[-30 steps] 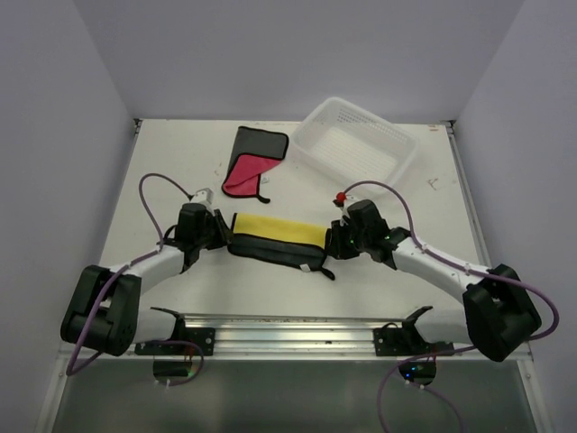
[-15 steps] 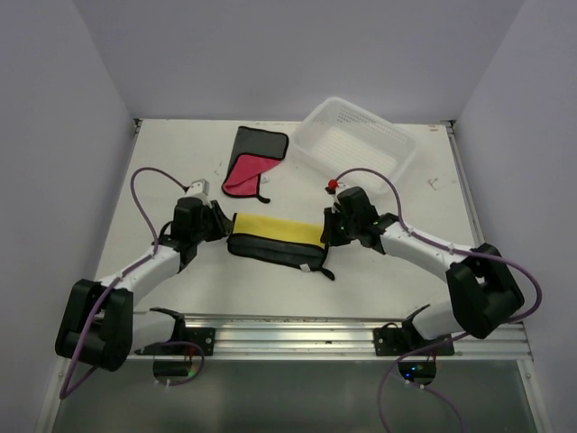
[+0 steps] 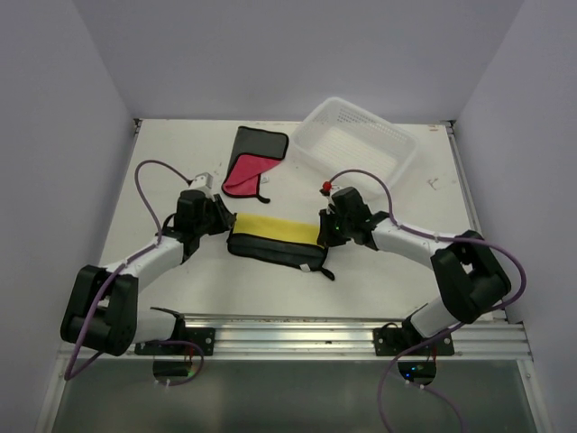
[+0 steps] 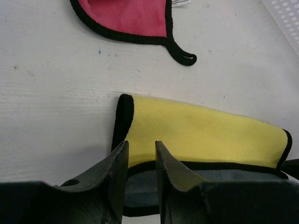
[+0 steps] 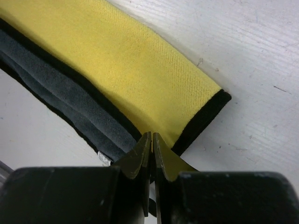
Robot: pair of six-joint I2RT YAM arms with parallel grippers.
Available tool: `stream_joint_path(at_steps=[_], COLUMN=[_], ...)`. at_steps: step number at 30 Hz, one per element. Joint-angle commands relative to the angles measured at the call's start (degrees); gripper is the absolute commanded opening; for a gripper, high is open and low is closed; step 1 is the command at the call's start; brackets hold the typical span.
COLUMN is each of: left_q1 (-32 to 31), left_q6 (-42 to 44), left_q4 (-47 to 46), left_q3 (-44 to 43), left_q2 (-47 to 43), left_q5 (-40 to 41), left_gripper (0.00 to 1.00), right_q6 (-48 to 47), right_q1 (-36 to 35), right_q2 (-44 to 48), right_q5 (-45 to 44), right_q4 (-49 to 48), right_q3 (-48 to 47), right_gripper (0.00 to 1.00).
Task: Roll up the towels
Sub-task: Fold the towel
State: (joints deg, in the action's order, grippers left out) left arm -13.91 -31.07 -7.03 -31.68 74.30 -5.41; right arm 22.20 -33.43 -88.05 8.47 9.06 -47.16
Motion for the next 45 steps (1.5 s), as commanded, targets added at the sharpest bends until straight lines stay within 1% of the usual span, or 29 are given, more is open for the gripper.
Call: stream_joint_path(at_steps=[1, 7, 13, 22, 30, 35, 37, 38, 41, 45], left_q1=[0.38, 0.38, 0.38, 0.29, 0.29, 0.29, 0.29, 0.29, 0.29, -0.06], left_q6=[-1.01, -1.8, -2.24, -2.51, -2.51, -2.68, -2.77, -3.03, -3.21, -2.94], left_q4=[-3.69, -4.75, -4.93, -4.84, -5.01, -5.1, -5.63, -5.72, -7.21, -9.41], left_q3=[-1.28, -1.1, -1.1, -0.84, 0.39, 1.44, 1.97, 2.15, 2.85, 2.68], left_q2=[0.76, 1.64, 1.63, 1.37, 0.49, -0.65, -1.0, -1.26, -1.35, -0.04], left_q5=[-0.92, -1.44, -1.97, -2.94, -4.17, -5.31, -6.19, -6.63, -8.82, -10.58], left_gripper=[0.33, 0.33, 0.33, 0.33, 0.33, 0.28, 0.23, 0.22, 0.2, 0.1], right_q6=[-1.01, -2.51, -2.6, -2.68, -3.21, -3.3, -2.69, -2.34, -0.41, 1.79], right_q1=[-0.76, -1.64, -2.52, -3.75, -4.98, -5.15, -5.07, -5.07, -5.07, -5.07], right_q2=[2.35, 3.76, 5.52, 3.68, 2.62, 2.62, 2.88, 3.15, 4.02, 4.65], right_q5=[3.04, 4.36, 4.98, 5.42, 4.1, 2.52, 2.17, 1.9, -1.51, -6.08], right_q4=[-2.82, -2.47, -4.75, -5.54, -5.19, -4.14, -3.27, -2.74, 0.16, 1.57], right_q3=[1.89, 4.44, 7.25, 7.69, 7.69, 7.17, 6.64, 5.68, 3.22, 0.32], right_gripper=[0.09, 0.09, 0.09, 0.09, 0.09, 0.09, 0.09, 0.1, 0.12, 0.11])
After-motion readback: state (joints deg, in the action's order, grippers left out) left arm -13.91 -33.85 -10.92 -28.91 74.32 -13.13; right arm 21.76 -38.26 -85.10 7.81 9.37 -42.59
